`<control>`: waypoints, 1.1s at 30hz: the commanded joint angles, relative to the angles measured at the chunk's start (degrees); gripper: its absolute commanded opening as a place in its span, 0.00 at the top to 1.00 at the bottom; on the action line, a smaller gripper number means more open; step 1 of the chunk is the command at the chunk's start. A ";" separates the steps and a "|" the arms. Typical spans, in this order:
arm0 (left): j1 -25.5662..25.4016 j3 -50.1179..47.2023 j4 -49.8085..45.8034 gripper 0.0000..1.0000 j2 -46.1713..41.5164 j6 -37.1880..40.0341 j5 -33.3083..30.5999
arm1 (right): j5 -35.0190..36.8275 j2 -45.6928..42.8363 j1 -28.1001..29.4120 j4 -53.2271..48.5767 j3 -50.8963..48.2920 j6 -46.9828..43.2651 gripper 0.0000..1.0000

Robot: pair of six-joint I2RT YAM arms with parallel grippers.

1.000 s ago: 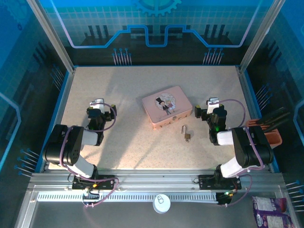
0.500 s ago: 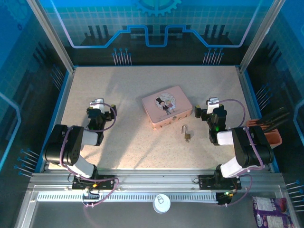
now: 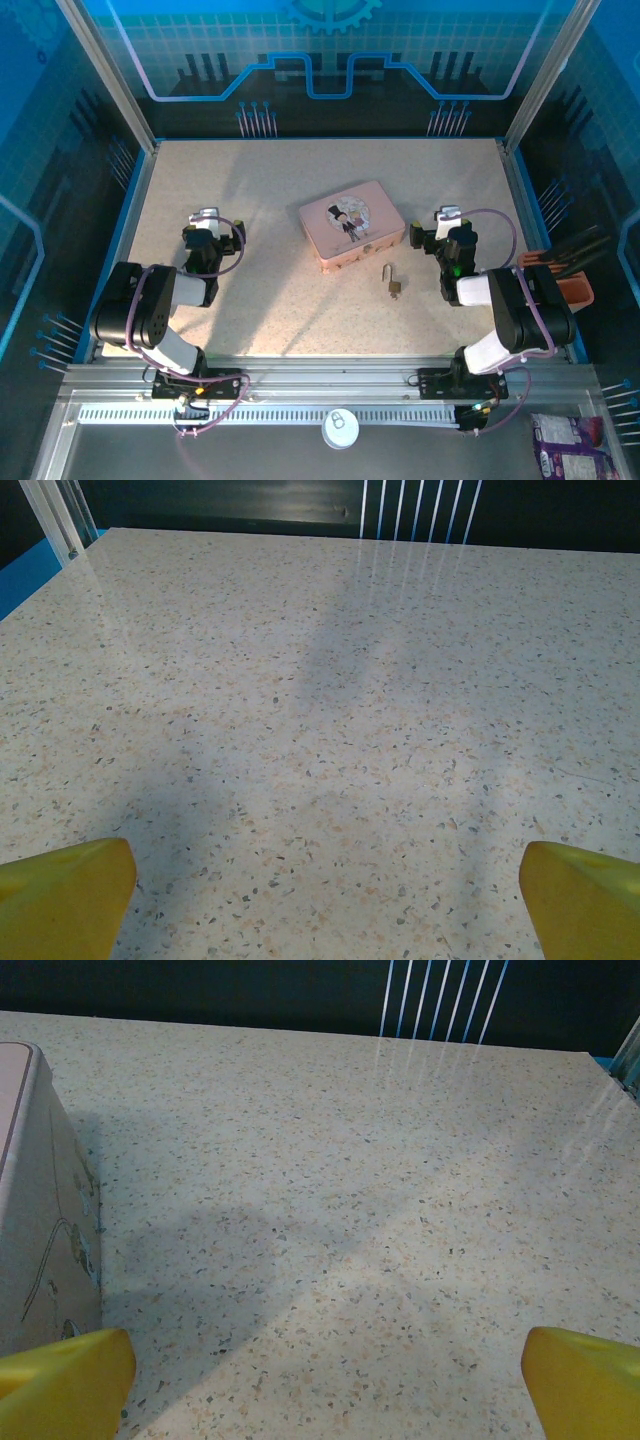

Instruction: Unlock the padlock with the key

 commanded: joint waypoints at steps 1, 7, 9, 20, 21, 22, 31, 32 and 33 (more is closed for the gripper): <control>-0.09 1.04 -0.02 0.01 -0.74 -1.06 1.01 | 1.08 0.46 0.81 0.45 1.14 -0.57 0.00; -0.09 1.08 0.00 0.01 -0.74 -1.07 1.06 | 1.03 0.46 0.89 0.45 1.18 -0.61 0.00; -0.09 1.04 -0.04 0.01 -0.74 -1.07 1.01 | 1.08 0.46 0.88 0.46 1.20 -0.56 0.00; -0.10 1.04 -0.04 0.01 -0.74 -1.04 1.08 | 1.08 0.46 0.84 0.48 1.19 -0.61 0.00; -0.09 1.04 -0.04 0.01 -0.71 -1.05 1.03 | 1.06 0.46 0.89 0.47 1.20 -0.57 0.00; -0.09 1.04 -0.01 0.01 -0.70 -1.04 1.02 | 1.08 0.46 0.89 0.51 1.20 -0.62 0.00; -0.09 1.04 -0.04 0.01 -0.74 -1.06 1.01 | 1.28 0.48 0.93 -0.38 1.63 -0.60 0.00; -0.09 1.03 -0.03 0.01 -0.76 -1.07 1.01 | 1.22 0.46 0.85 -0.48 1.65 -0.53 0.00; -0.09 1.04 -0.05 0.01 -0.74 -1.06 1.03 | 1.17 0.46 0.82 -0.46 1.64 -0.53 0.01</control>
